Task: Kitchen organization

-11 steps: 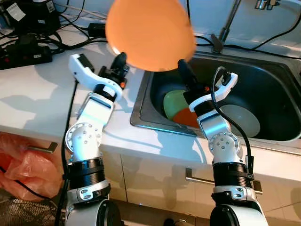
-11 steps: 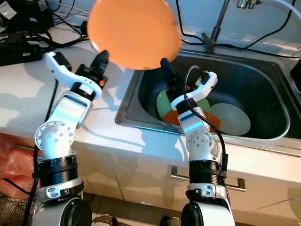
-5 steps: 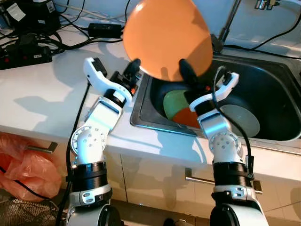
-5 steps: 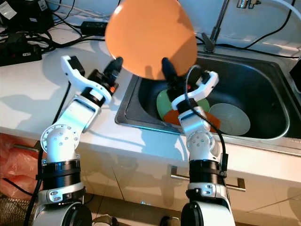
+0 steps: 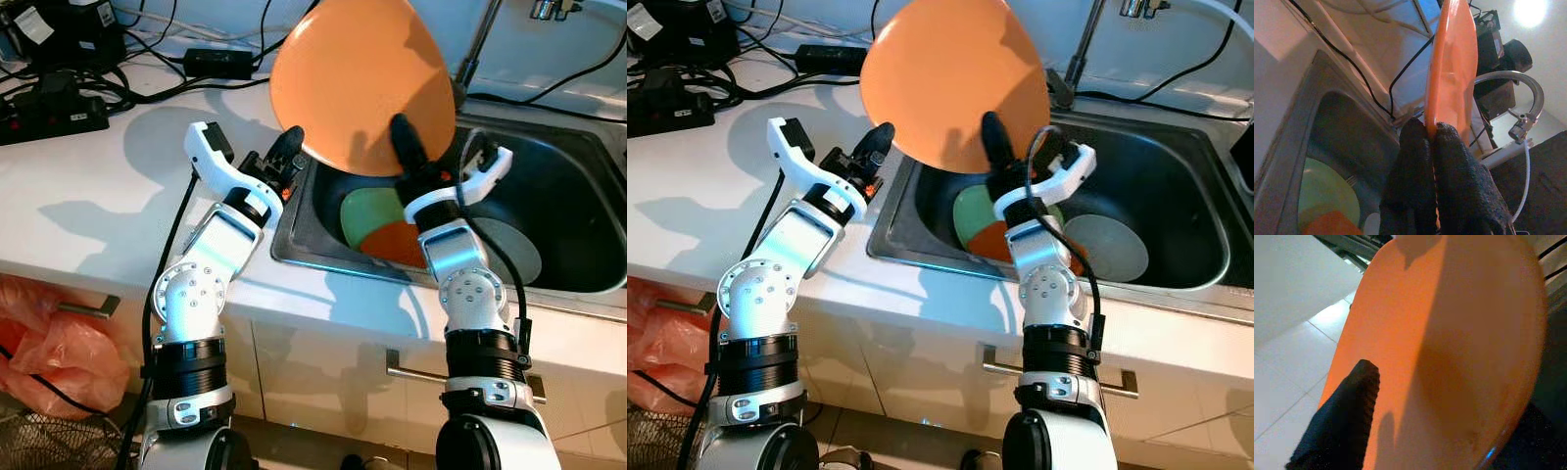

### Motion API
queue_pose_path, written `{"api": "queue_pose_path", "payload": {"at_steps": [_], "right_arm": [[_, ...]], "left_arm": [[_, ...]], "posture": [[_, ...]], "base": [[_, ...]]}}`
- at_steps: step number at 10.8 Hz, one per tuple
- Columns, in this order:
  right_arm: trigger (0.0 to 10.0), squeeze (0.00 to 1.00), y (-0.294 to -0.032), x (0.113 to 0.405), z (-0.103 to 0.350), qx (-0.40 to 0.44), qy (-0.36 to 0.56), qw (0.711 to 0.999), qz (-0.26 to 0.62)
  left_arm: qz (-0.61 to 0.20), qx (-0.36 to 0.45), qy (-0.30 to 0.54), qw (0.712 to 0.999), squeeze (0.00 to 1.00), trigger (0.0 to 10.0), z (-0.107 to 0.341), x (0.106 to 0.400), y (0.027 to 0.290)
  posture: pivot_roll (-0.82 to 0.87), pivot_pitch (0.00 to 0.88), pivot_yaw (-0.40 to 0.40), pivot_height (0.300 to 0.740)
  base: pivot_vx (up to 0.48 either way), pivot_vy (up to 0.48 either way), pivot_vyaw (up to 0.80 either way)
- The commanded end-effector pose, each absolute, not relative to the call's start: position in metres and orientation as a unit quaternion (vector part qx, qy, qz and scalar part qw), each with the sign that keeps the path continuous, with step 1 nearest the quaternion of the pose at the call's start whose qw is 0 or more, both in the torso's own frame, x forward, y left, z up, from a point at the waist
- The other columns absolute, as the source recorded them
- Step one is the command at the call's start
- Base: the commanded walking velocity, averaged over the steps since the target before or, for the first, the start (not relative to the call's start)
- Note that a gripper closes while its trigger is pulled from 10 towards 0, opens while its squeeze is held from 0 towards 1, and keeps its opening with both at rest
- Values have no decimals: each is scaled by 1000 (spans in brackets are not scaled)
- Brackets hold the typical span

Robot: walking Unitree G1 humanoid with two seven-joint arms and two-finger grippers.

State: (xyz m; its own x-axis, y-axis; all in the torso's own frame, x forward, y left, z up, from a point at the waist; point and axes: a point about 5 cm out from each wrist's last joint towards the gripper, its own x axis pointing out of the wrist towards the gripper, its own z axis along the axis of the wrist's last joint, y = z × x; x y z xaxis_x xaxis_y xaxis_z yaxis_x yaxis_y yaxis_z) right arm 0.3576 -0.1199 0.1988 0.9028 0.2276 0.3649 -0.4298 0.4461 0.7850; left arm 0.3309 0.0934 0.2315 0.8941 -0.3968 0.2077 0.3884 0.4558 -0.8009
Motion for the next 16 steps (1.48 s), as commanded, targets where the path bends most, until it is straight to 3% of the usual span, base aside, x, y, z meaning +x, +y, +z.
{"api": "queue_pose_path", "payload": {"at_steps": [1, 8, 9, 10, 16], "right_arm": [[0, 0, -120, 360, 206, 496, -113, 838, 196], [0, 0, -124, 360, 208, 522, -123, 823, 187], [0, 0, -125, 361, 208, 528, -122, 820, 186], [0, 0, -126, 361, 208, 533, -121, 817, 184], [0, 0, -140, 364, 210, 578, -137, 791, 146]], "left_arm": [[-257, -474, -3, 842, 0, 10000, 237, 326, 81], [-257, -453, 3, 854, 0, 10000, 232, 325, 75], [-258, -451, 2, 854, 318, 10000, 232, 325, 76], [-262, -447, 4, 855, 1000, 10000, 232, 325, 74], [-266, -439, 17, 858, 1000, 10000, 228, 325, 72]], "posture": [[55, 68, -34, 740], [52, 71, -31, 740], [52, 72, -31, 740], [53, 72, -32, 740], [51, 71, -30, 740]], "base": [[0, 0, 0], [0, 0, 0], [0, 0, 0], [0, 0, 0], [0, 0, 0]]}}
